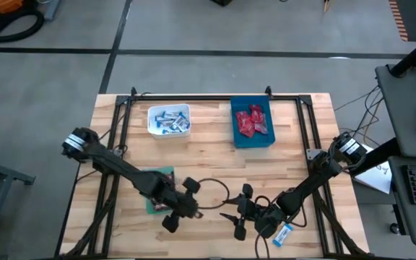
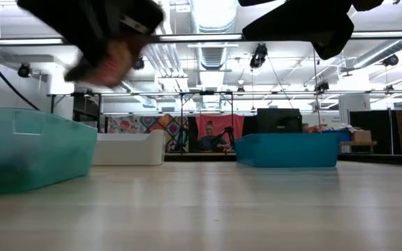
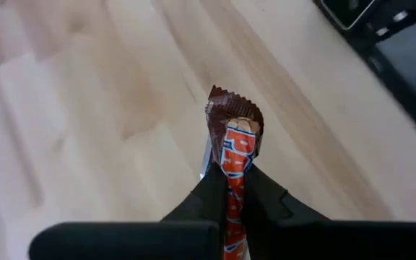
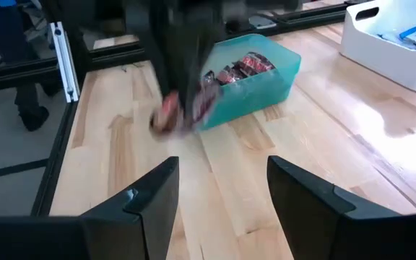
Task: Sort candy
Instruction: Put the brown chocolate bar into the green bin
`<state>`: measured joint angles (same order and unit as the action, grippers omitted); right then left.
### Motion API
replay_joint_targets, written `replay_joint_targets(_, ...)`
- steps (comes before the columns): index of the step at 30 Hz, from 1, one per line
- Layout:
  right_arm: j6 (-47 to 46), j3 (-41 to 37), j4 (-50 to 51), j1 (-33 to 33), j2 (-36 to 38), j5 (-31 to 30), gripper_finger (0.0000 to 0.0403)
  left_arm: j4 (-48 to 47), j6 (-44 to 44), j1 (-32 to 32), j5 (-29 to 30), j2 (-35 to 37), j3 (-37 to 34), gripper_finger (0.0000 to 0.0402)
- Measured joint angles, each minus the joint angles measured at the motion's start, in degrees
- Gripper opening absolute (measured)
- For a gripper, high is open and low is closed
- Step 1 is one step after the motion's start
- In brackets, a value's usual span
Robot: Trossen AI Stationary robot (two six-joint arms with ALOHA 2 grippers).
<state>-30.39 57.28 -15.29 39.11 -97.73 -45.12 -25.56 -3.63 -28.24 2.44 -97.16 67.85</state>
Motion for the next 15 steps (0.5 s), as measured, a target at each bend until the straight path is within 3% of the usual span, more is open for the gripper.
replay_joint_targets(4, 0.0, 0.0, 0.0, 0.0, 0.0, 0.0, 0.0201, -11.2, 8.9, -0.3, 1.8, 5.7, 1.1, 0.0004)
replay_joint_targets(9, 0.0, -0.1, 0.0, 0.0, 0.0, 0.0, 0.0201, -24.3, 29.3, -2.0, 8.0, 12.6, -1.3, 0.0004)
replay_joint_targets(15, -0.1, -0.1, -0.1, 0.0, 0.0, 0.0, 0.0201, -22.6, 46.7, -4.9, 12.5, 18.0, -10.2, 0.0004)
